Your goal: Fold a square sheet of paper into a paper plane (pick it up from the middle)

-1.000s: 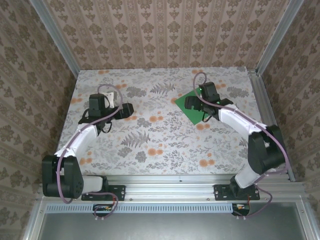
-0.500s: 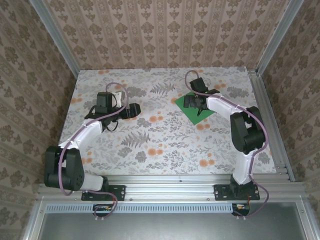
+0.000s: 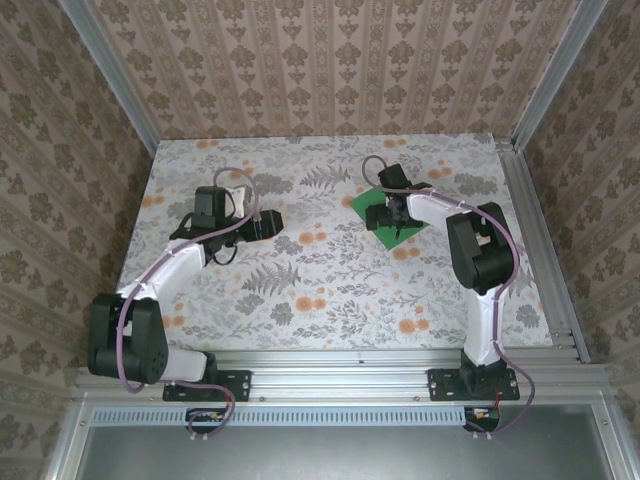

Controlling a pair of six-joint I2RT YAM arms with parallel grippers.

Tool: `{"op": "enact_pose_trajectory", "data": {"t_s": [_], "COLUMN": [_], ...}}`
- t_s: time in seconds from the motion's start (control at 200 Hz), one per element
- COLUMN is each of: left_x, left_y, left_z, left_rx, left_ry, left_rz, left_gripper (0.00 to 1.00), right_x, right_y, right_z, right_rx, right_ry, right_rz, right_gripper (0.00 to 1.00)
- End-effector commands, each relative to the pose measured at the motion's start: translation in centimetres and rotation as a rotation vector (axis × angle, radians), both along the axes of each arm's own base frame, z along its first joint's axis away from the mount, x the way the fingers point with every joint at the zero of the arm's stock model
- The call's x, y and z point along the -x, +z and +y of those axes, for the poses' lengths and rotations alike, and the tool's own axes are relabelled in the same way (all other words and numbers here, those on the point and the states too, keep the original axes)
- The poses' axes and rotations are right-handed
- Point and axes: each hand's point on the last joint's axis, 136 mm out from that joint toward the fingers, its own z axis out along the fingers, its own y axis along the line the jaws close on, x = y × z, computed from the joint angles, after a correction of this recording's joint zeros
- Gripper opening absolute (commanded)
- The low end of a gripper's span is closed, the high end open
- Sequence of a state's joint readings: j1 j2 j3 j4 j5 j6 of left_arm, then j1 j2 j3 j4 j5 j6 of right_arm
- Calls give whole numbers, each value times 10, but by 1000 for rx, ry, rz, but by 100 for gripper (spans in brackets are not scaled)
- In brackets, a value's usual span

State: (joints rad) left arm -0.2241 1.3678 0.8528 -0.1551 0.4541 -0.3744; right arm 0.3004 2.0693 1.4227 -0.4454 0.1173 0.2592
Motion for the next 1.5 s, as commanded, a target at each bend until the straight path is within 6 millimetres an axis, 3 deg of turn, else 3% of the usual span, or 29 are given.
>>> {"op": "enact_pose_trajectory", "data": {"t_s": [0.0,0.245,0.59,0.745,0.905,1.17,1.365,1.495], "left_x": [13,22,36,45,55,67,74,79], "left_y": [2,1,4,6,5,-4,-6,-13], "left_z": [-4,-4,0,5,10,14,16,18], "left_rx": [17,17,4,-17,-19,-2,8,5], "left_ry": [-24,-36,-48,-40,-20,-2,6,11], "left_rz": [16,23,25,20,28,44,36,50], "left_gripper": [100,100,100,100,100,100,100,100], "right_x": [4,14,39,65,105,152,170,169], "right_y": [-10,-14,-13,-17,-26,-16,-4,8], "right_z": [5,13,45,69,87,95,132,153], "right_rx": [-24,38,28,19,-15,-6,-80,-153], "right_ry": [24,31,31,26,-44,-276,-371,-424], "right_rz": [65,107,155,174,207,228,194,177], "right_gripper": [100,100,99,99,98,100,100,100]}}
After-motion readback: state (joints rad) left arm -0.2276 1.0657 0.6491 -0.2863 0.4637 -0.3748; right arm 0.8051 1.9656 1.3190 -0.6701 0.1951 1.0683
